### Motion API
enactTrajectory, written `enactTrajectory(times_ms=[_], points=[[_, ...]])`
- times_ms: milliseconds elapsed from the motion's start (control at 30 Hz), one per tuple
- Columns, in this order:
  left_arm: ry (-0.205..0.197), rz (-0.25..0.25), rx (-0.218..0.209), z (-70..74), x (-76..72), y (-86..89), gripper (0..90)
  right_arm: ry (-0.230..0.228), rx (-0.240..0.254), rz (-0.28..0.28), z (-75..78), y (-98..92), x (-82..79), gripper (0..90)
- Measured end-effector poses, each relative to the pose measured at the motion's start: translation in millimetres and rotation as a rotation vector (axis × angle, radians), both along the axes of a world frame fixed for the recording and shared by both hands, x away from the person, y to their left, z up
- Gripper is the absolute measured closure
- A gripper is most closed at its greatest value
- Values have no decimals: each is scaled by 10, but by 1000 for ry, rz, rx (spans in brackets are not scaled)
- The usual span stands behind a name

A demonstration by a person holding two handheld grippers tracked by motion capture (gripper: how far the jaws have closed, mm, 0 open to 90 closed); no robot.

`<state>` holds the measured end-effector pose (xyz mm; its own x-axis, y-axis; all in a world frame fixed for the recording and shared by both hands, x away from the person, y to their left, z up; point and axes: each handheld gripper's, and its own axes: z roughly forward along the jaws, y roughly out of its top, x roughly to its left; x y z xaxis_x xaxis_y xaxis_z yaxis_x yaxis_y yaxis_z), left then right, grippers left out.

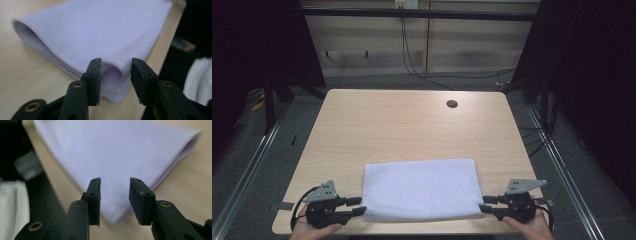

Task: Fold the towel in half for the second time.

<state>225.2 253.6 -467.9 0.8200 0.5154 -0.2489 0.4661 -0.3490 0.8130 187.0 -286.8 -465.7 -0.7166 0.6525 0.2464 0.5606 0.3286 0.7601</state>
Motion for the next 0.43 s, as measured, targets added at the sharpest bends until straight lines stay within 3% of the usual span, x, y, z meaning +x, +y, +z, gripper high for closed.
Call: enactTrajectory(times_ms=[33, 133, 167, 233, 333, 433], points=[[-10, 42, -10, 16, 46, 22, 533, -27, 39, -46, 39, -46, 18, 599], [-25, 119, -15, -26, 169, 117, 481, -127, 83, -172, 91, -171, 74, 546], [-41, 120, 11, -55, 196, 142, 450, -133, 95, -188, 92, -202, 88, 540], [-46, 191, 42, -81, 238, 209, 434, -162, 102, -237, 88, -266, 132, 509], [-19, 264, 21, -109, 298, 294, 364, -165, 85, -313, 42, -334, 217, 413], [-20, 270, 9, -107, 298, 324, 330, -165, 84, -338, 22, -365, 210, 367]])
